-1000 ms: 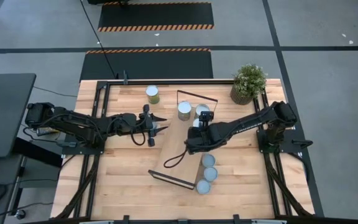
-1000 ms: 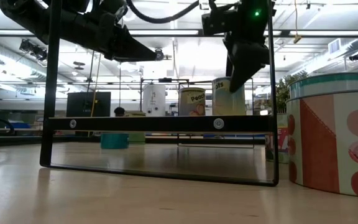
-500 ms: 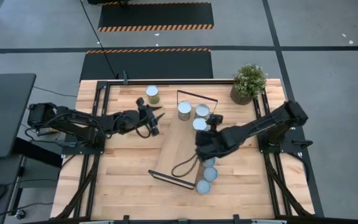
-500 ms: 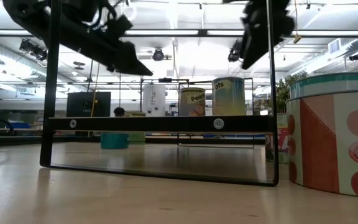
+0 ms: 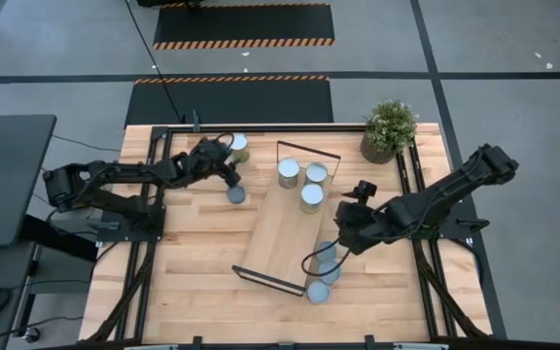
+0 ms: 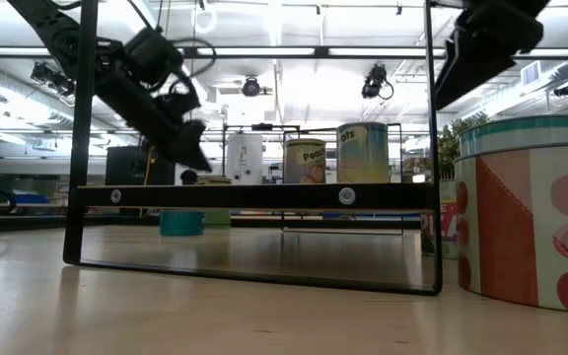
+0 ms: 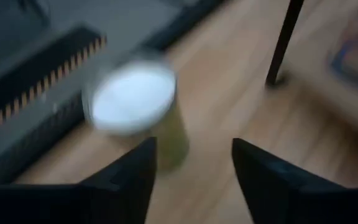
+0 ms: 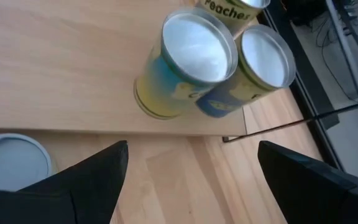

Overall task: Pick and place cans onto a shelf
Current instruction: Put the canned oranges on the shelf

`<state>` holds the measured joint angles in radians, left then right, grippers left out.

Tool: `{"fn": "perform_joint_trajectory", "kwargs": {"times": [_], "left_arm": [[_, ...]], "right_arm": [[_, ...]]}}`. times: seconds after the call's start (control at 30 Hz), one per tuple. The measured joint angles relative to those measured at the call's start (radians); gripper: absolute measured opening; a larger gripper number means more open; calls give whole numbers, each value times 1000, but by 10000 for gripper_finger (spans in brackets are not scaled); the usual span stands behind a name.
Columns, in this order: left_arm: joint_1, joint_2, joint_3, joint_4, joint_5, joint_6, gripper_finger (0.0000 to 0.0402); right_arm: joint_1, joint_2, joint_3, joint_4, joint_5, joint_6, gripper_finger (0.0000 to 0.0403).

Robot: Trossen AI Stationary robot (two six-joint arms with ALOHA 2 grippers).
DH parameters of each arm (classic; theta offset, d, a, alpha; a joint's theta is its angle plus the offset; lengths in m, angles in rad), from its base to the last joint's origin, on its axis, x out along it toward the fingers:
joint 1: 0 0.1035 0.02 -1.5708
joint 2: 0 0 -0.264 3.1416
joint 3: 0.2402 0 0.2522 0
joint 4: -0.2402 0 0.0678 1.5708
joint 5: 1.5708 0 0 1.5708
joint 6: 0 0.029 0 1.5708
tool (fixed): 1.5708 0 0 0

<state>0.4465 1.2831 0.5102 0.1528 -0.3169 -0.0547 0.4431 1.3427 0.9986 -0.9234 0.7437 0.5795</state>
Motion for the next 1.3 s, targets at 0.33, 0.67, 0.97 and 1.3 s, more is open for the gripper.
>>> {"fn": "perform_joint_trajectory", "kwargs": {"times": [0.33,0.67,0.97,1.3], "left_arm": [[94,124,0,28,3,-34,338],[139,341,0,323,70,4,344],[114,448,-1,512,-23,36,344],[106,454,-1,644,-30,67,344]], "right_arm": [[-1,-21,-79,178,-3,-118,366],[-1,-21,-79,190,-3,-153,366],[-1,-21,-79,197,-4,-142,366],[-1,-21,-79,211,-4,-138,366]]}}
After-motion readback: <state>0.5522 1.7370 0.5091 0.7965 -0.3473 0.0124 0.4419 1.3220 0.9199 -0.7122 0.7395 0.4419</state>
